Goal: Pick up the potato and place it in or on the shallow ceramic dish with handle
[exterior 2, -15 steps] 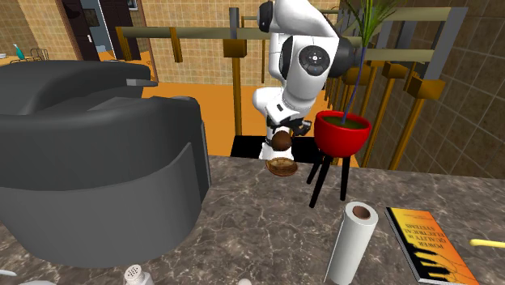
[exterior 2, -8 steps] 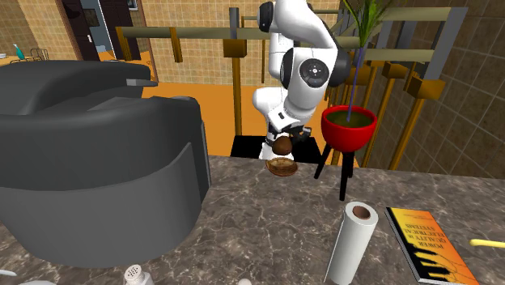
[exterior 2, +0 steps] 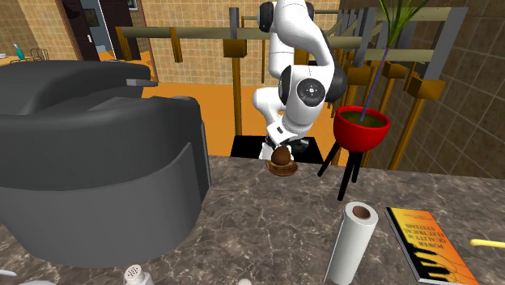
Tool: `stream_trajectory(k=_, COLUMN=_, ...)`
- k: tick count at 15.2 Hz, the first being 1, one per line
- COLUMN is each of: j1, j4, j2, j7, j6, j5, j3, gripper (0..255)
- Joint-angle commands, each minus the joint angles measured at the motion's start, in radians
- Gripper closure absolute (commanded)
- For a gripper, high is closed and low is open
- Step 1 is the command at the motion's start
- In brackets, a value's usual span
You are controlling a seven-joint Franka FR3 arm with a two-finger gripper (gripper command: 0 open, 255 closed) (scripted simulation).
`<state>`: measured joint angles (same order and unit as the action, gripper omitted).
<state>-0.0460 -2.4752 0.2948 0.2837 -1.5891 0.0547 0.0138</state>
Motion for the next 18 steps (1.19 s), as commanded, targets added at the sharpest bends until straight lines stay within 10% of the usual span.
stream_trajectory(k=1, j1=0.0, j4=-0.01, j2=-0.01, j7=0.001, j6=-0.02, j5=0.0, j3=0.0, gripper=255)
stream_trajectory(k=8, j1=0.0, j4=-0.01, j2=-0.01, j7=0.001, j6=-0.02, j5=0.0, j3=0.0, gripper=255)
stream_trajectory(k=9, j1=0.0, j4=-0.01, j2=-0.01, j7=0.001, j6=-0.02, j5=0.0, j3=0.0, gripper=0)
stream_trajectory(k=18, j1=-0.003, j4=0.14, j2=-0.047, j7=0.001, j6=0.092, j5=-0.004, j3=0.004, gripper=0)
